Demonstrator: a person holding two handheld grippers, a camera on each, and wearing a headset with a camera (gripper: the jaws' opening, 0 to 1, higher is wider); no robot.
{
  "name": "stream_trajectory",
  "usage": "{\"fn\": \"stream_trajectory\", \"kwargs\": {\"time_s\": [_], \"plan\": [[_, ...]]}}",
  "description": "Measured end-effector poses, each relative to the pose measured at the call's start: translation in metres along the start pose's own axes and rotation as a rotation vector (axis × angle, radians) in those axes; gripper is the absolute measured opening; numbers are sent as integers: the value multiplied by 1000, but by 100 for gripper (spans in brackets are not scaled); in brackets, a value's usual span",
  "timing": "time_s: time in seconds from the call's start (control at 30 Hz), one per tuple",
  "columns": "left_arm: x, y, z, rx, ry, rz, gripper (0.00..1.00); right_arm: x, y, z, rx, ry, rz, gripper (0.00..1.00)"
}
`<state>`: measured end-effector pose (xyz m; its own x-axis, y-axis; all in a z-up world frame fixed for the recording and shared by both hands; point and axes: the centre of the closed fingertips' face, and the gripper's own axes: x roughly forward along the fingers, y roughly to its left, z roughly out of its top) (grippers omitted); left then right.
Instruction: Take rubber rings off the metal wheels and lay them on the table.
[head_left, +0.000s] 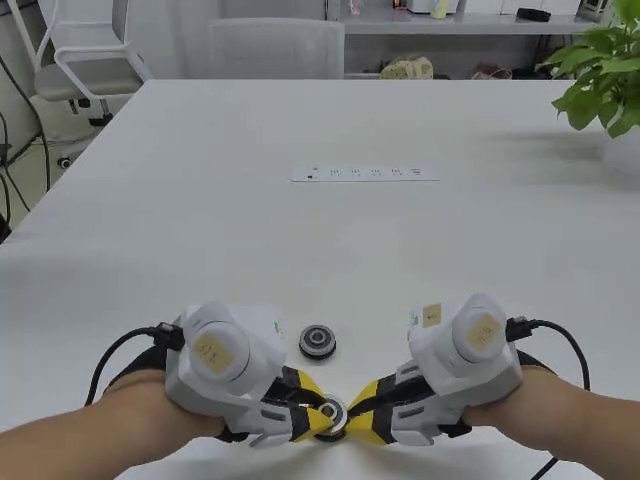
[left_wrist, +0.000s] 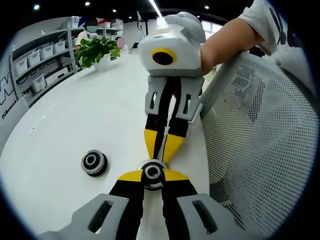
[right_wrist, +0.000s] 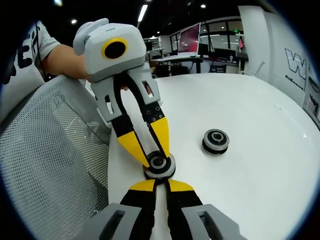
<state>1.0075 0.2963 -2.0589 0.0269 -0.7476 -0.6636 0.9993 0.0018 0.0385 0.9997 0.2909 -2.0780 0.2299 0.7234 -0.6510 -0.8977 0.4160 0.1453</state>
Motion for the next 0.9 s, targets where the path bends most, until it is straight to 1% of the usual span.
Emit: {"fn": "stream_trajectory", "kwargs": {"time_s": [0.17,0.33,0.67,0.9], "plan": [[0,0,0,0,-1,0,8,0,0,0,12,-1,1,3],[0,0,0,-1,-2,-1,8,-1,-1,-1,53,-4,6,0],[1,0,0,0,-1,2,8,-2,-3,-1,93,-3,6,0],[1,0,0,-2,-1,4,8,-5,-4,1,121,-16,9,0]]}}
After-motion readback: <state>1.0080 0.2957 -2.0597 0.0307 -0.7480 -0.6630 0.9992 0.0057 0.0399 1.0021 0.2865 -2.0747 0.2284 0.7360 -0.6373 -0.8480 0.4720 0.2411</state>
